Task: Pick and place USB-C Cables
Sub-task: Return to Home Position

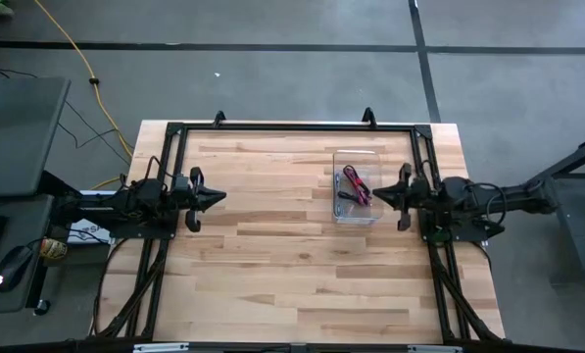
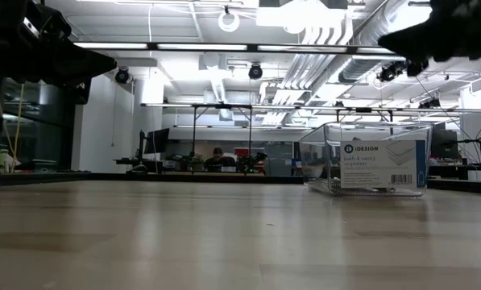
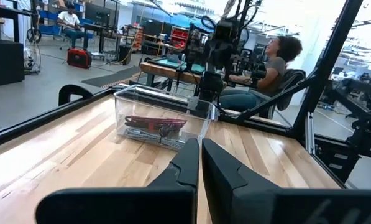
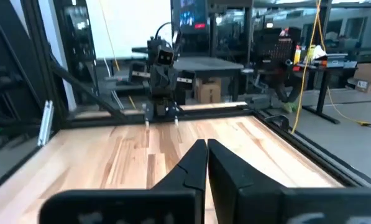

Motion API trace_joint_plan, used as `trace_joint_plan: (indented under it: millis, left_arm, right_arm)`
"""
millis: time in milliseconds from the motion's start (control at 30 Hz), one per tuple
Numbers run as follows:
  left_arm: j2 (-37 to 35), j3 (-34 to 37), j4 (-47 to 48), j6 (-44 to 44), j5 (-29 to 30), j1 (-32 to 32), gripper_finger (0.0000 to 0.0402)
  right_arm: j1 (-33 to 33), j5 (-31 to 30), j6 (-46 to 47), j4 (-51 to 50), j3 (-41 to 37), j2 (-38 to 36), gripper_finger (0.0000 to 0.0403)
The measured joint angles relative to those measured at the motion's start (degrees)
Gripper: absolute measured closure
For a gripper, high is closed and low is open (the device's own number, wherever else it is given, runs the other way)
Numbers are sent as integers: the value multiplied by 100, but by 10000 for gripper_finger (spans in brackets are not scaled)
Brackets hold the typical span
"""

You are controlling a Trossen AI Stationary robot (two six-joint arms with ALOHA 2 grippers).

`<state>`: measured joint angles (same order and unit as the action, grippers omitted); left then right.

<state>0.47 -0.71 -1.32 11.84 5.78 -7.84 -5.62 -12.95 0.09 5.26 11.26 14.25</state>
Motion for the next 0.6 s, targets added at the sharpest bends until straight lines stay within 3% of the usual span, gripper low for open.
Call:
trace_joint_plan:
  millis: [200, 600]
  left_arm:
    - [0, 0, 0, 0, -2, 0, 401]
    - [35, -2, 2, 2, -42, 2, 401]
  right_arm:
    - [-1, 9, 258, -41, -792, -1355, 401]
    - [1, 381, 722, -284, -1068, -1332, 402]
